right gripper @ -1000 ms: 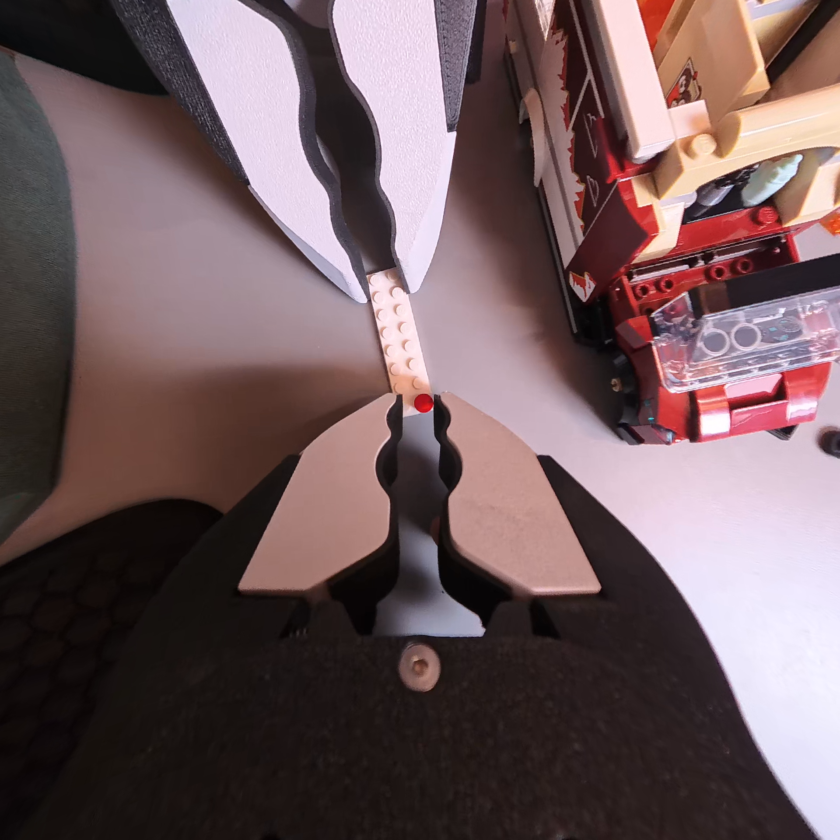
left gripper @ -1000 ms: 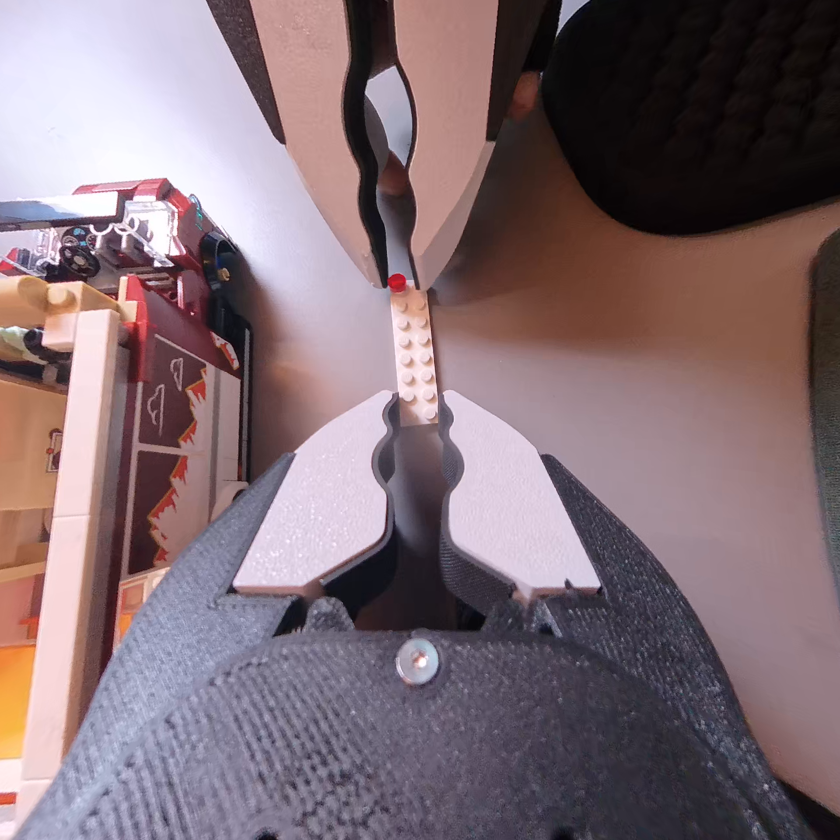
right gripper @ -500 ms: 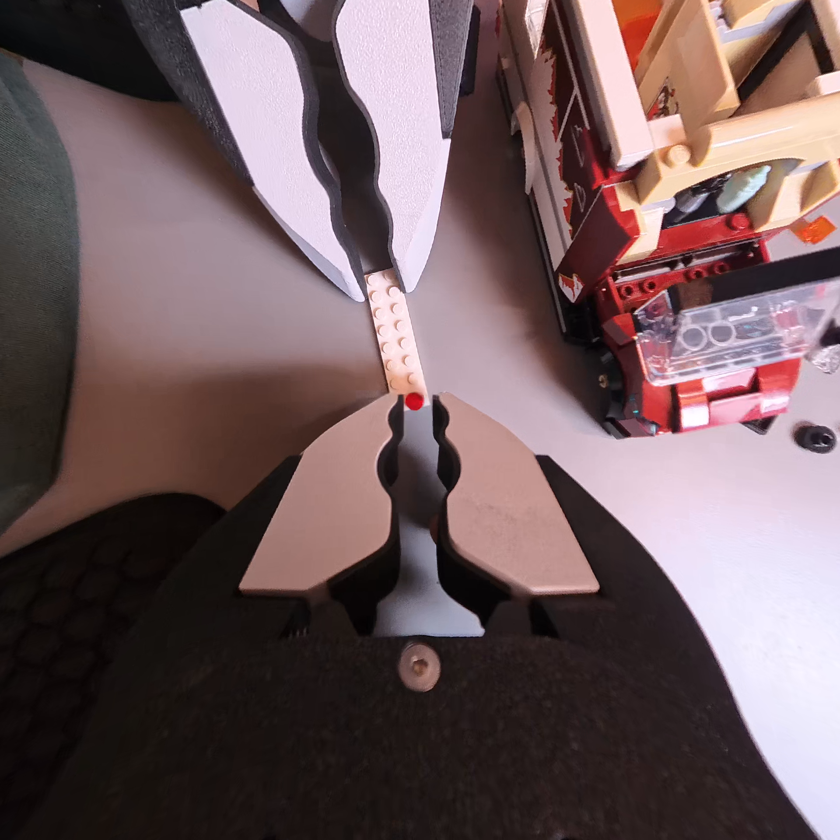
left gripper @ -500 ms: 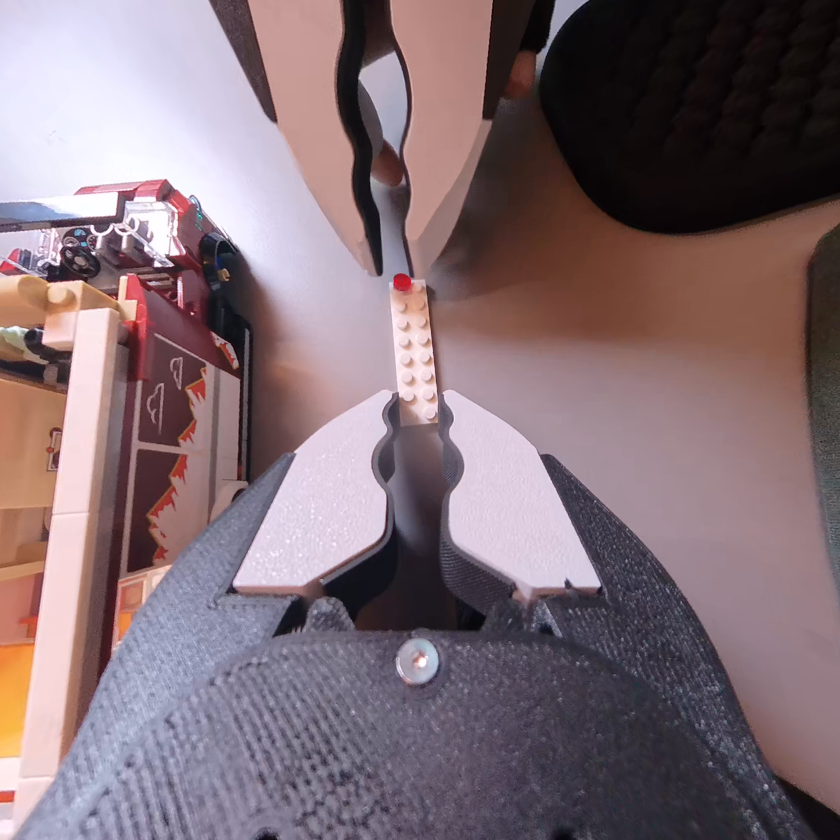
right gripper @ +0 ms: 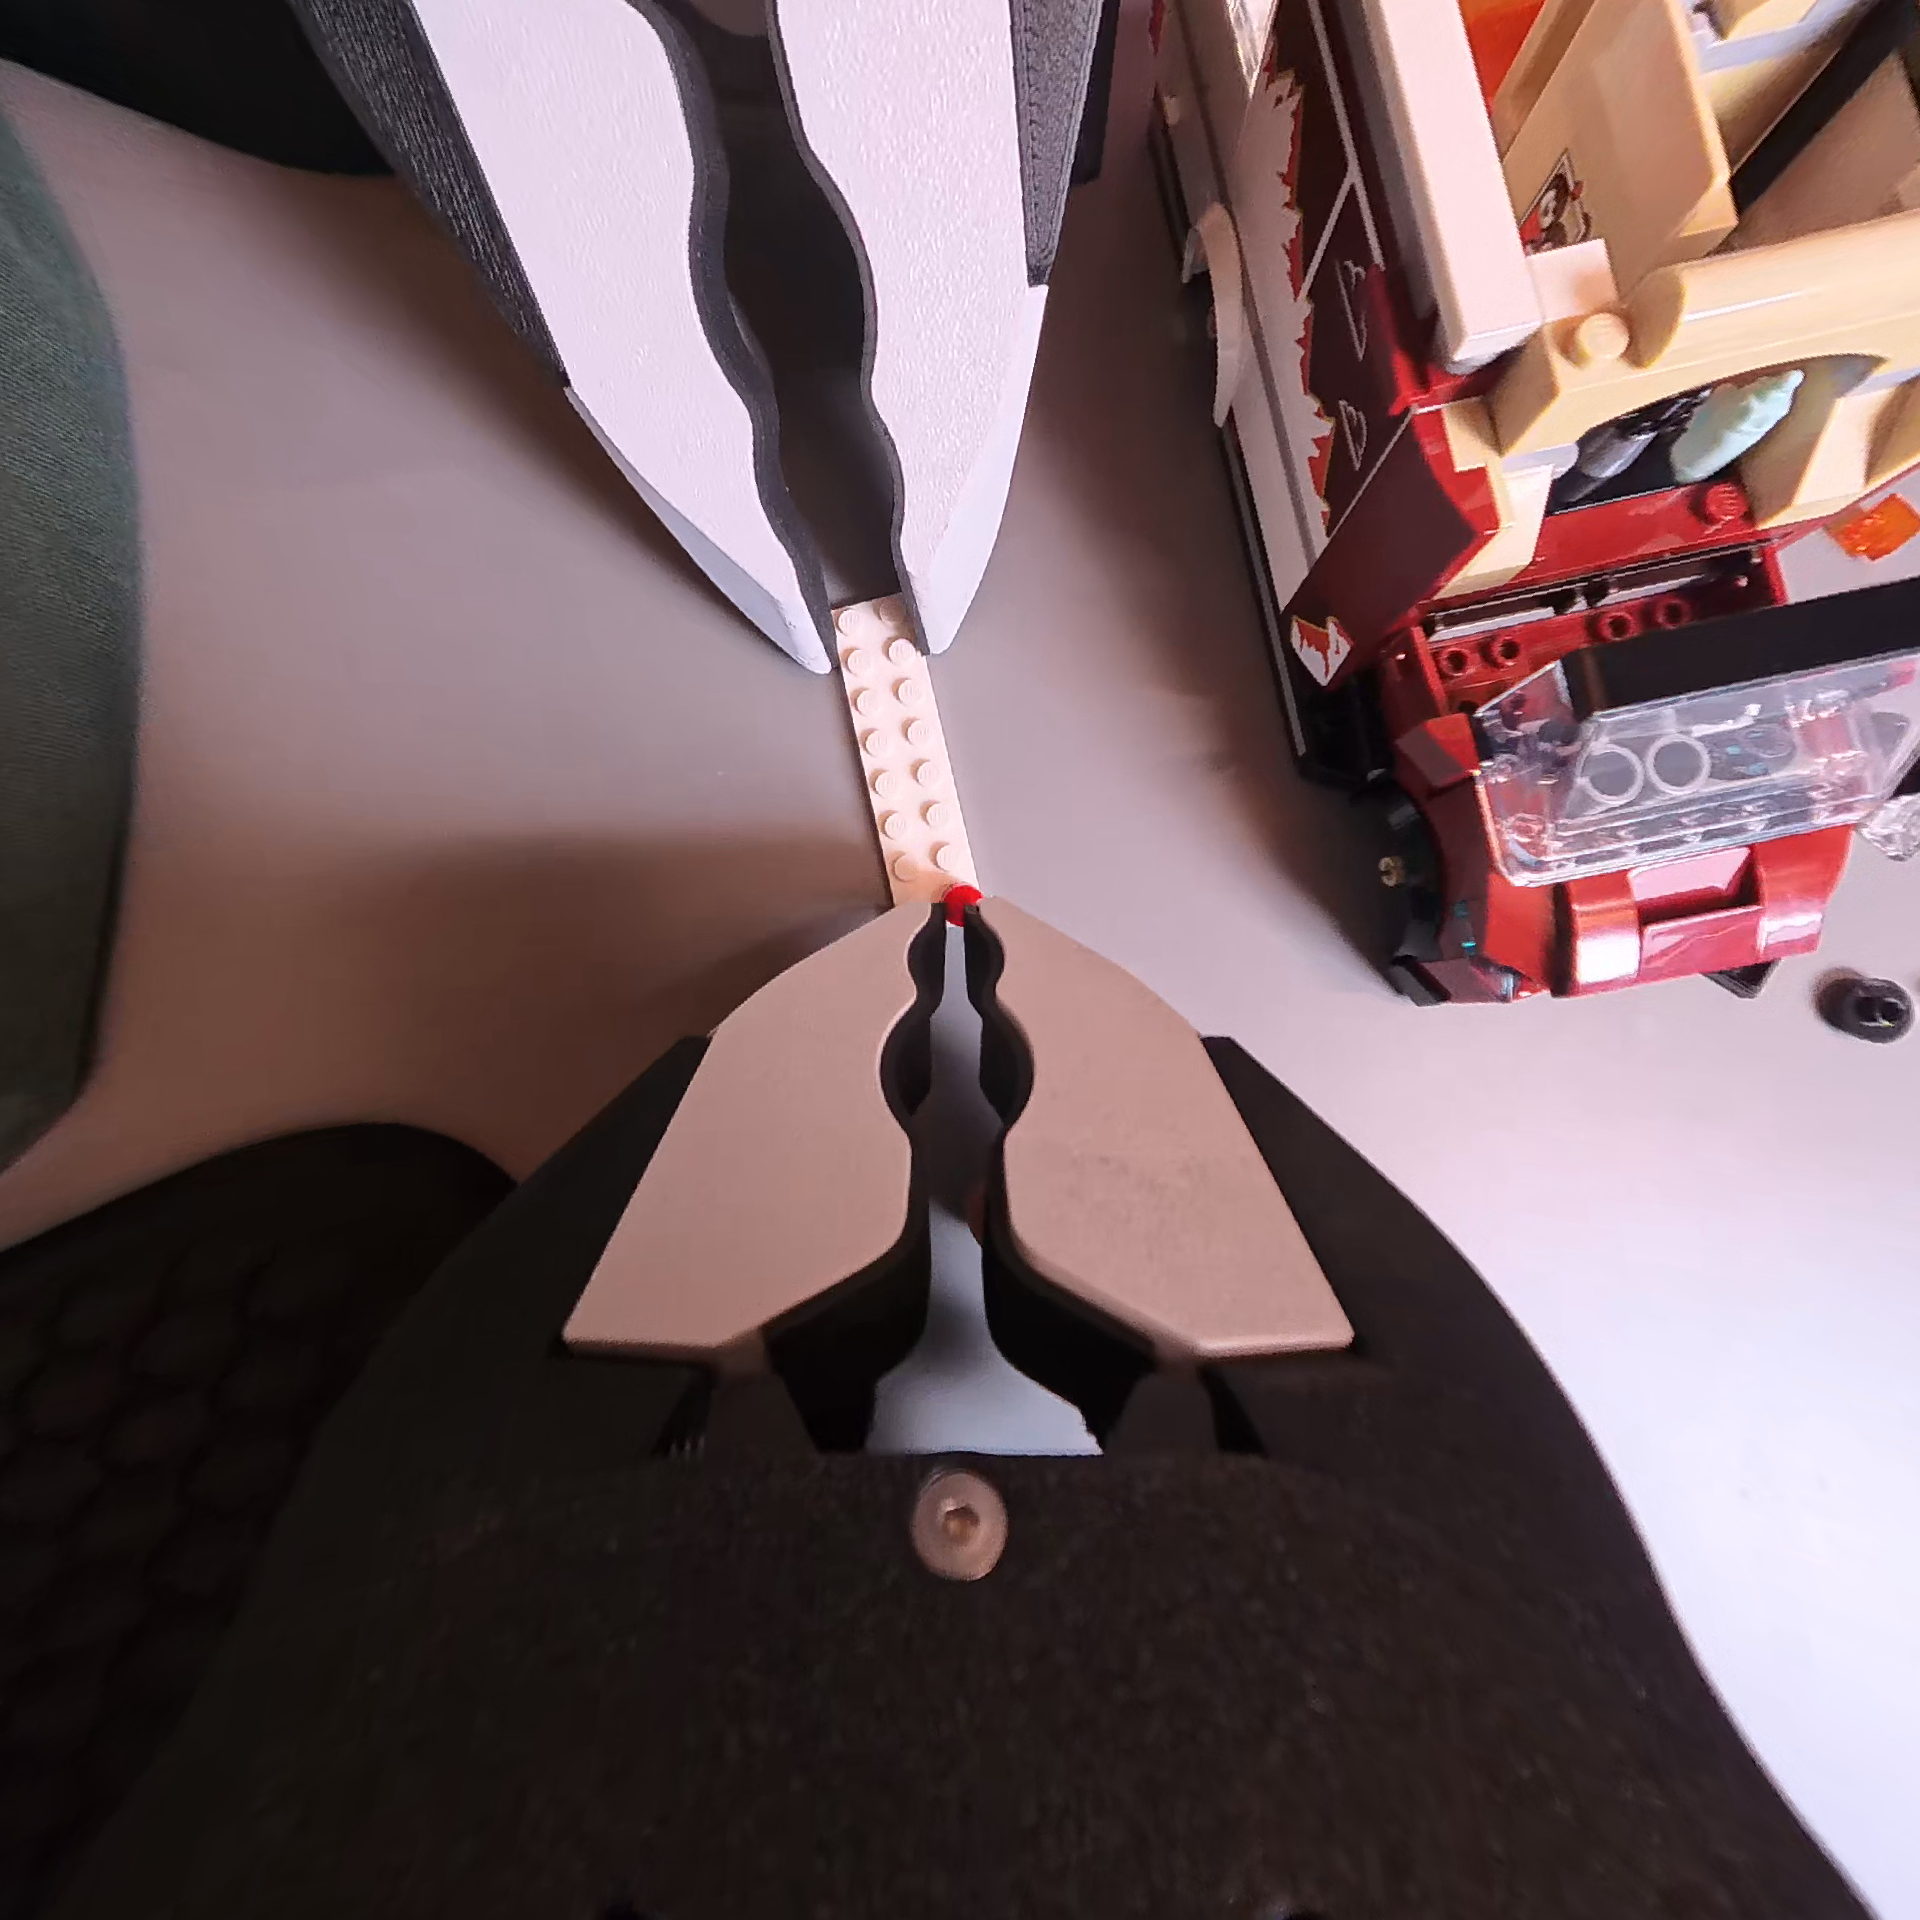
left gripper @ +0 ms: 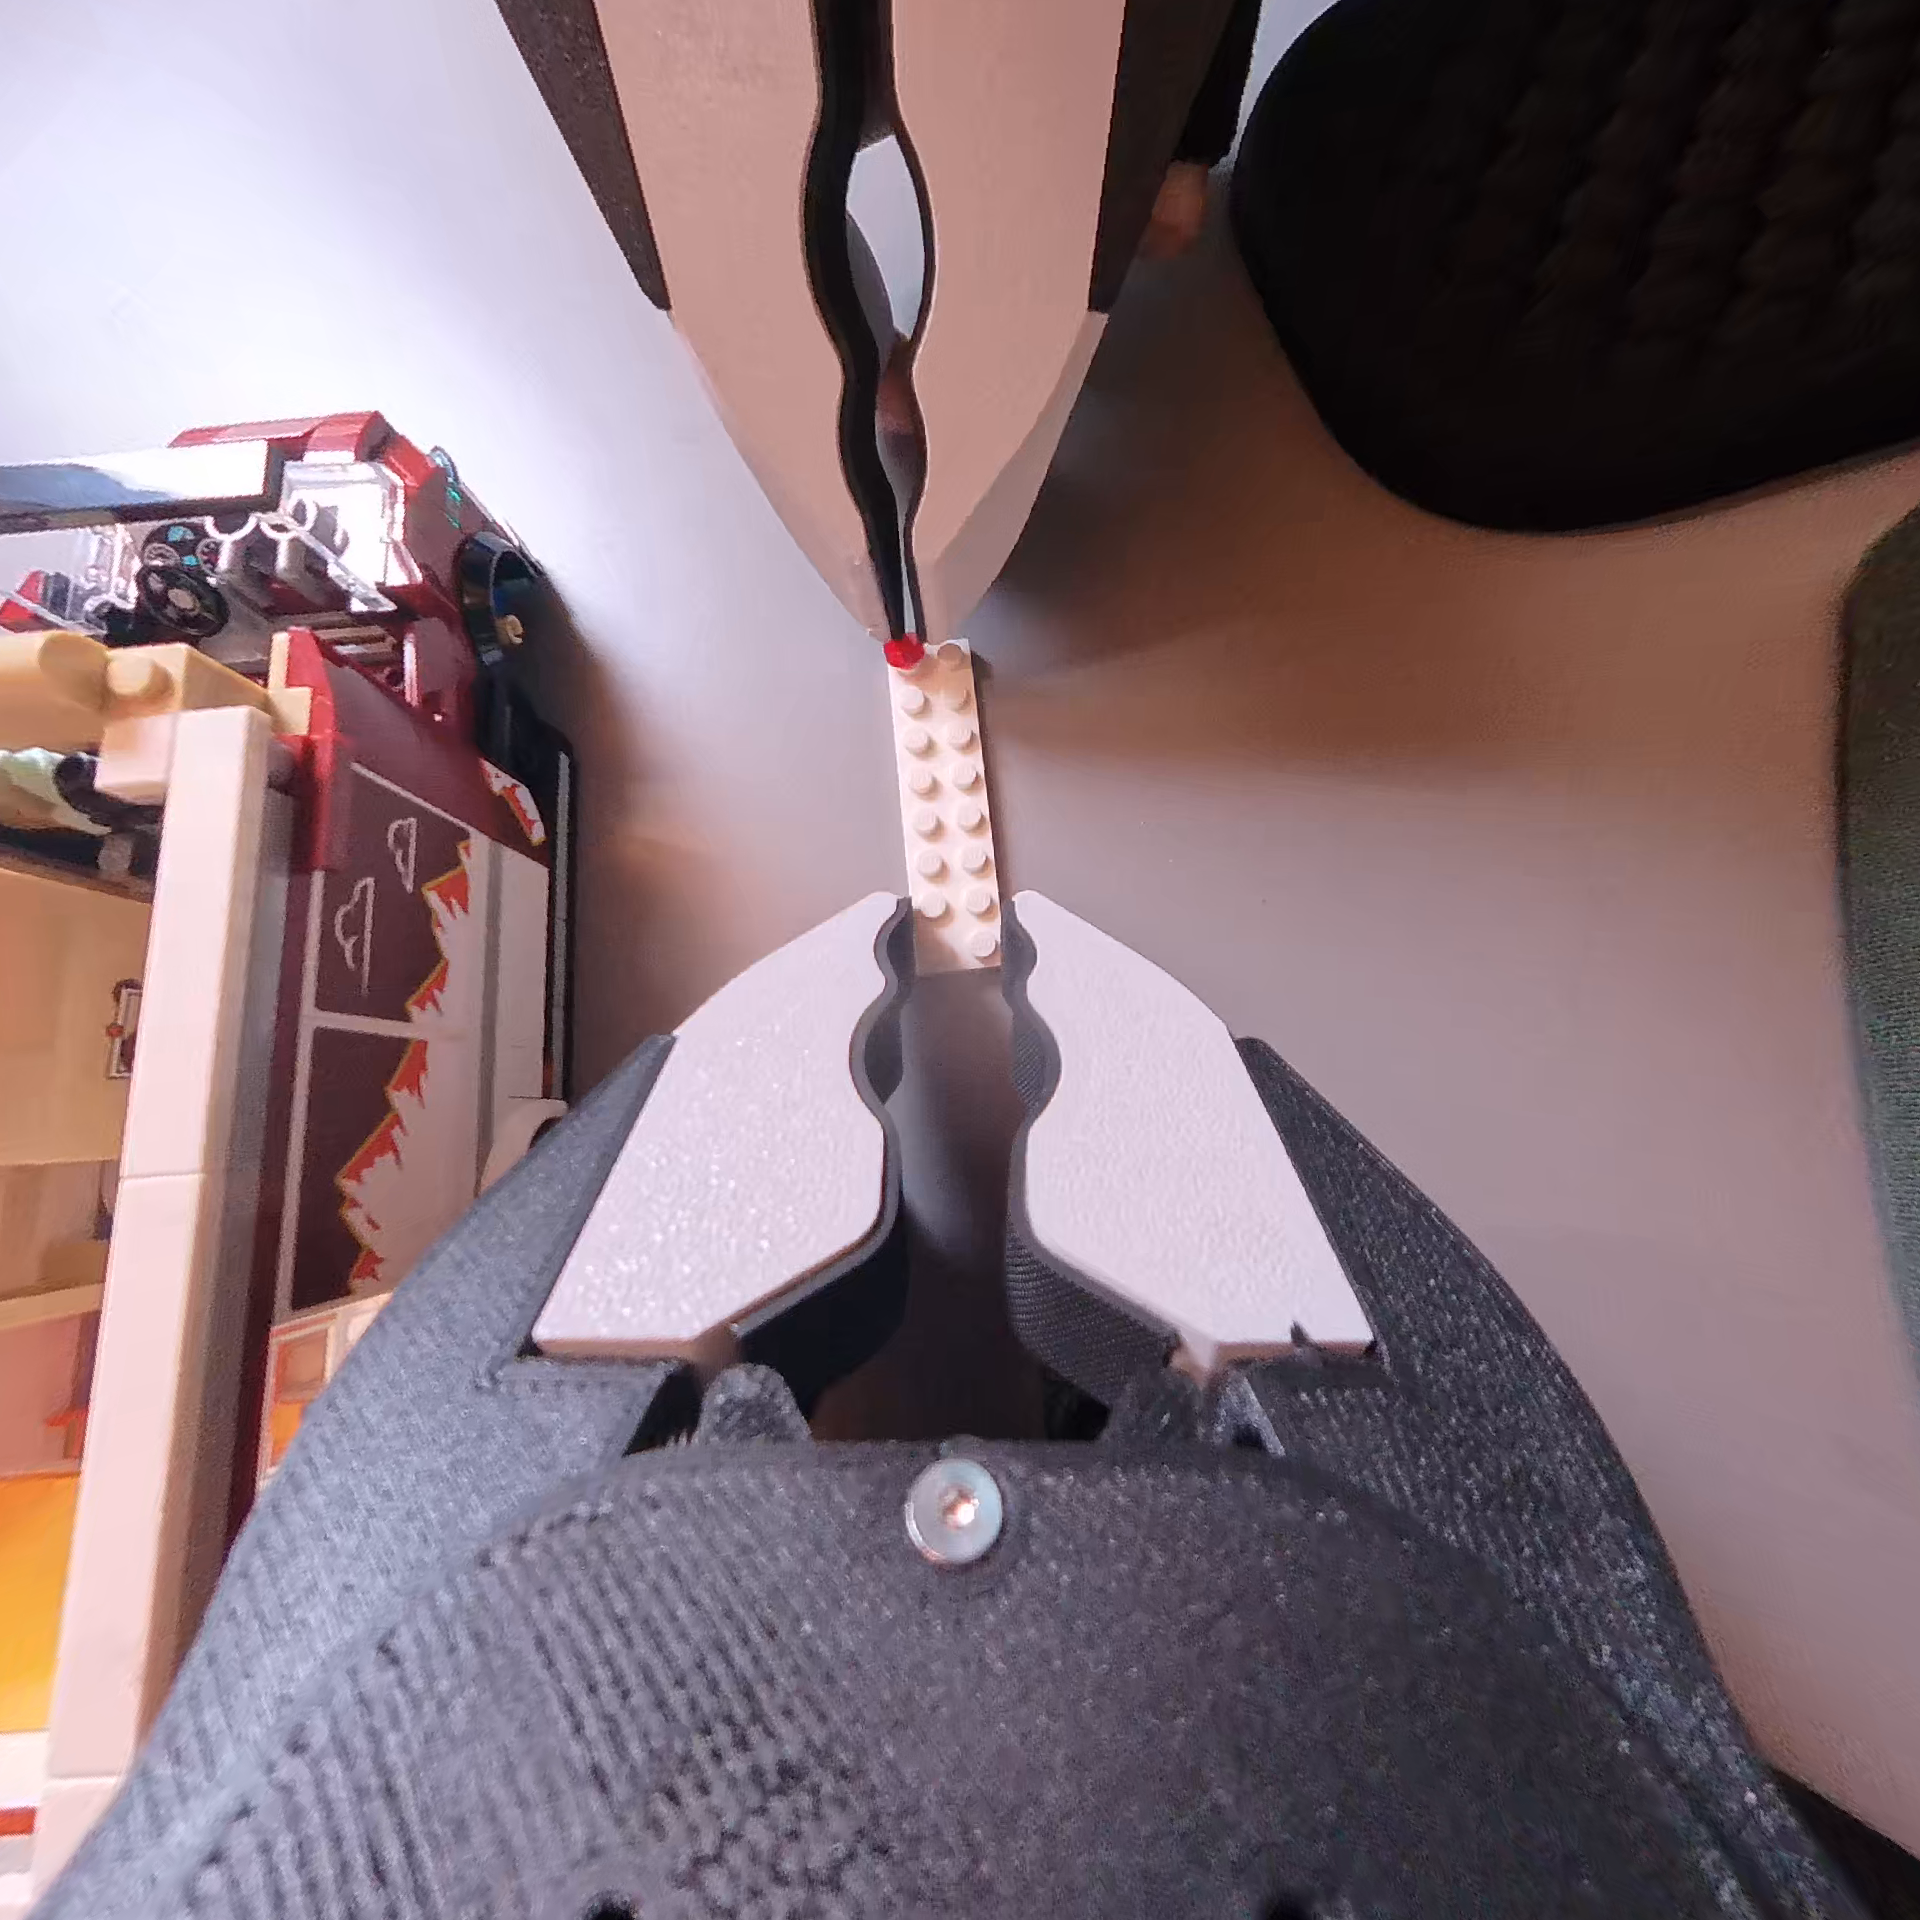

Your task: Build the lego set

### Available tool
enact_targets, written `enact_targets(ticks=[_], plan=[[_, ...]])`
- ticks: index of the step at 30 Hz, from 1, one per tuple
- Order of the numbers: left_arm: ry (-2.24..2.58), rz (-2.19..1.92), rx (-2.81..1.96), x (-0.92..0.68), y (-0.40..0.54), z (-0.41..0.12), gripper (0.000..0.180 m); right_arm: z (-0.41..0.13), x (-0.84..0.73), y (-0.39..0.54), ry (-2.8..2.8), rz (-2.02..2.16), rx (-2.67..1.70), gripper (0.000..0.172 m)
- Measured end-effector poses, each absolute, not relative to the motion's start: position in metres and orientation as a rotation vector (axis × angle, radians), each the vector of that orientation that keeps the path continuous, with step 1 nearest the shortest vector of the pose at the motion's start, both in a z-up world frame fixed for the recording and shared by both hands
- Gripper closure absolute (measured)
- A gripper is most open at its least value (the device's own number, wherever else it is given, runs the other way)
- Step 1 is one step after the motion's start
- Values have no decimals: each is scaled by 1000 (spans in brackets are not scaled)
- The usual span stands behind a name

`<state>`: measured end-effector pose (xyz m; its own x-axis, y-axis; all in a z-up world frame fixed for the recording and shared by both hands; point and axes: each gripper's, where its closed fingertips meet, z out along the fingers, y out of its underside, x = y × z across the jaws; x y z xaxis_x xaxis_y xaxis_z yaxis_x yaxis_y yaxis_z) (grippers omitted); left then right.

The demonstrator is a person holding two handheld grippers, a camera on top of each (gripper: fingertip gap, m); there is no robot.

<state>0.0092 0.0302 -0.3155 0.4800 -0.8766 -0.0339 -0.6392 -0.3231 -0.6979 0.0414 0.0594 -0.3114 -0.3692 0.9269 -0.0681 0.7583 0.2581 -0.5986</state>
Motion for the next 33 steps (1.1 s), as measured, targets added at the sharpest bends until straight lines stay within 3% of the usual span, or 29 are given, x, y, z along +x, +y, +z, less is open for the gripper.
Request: enact_targets(ticks=[20,33], plan=[[1256,-461,-2071,10,30,-315,164,-319,48,63,-2551,427,-1411,172],[1259,-451,-2053,11,29,-315,164,-312,49,59,-2538,506,-1463,171]])
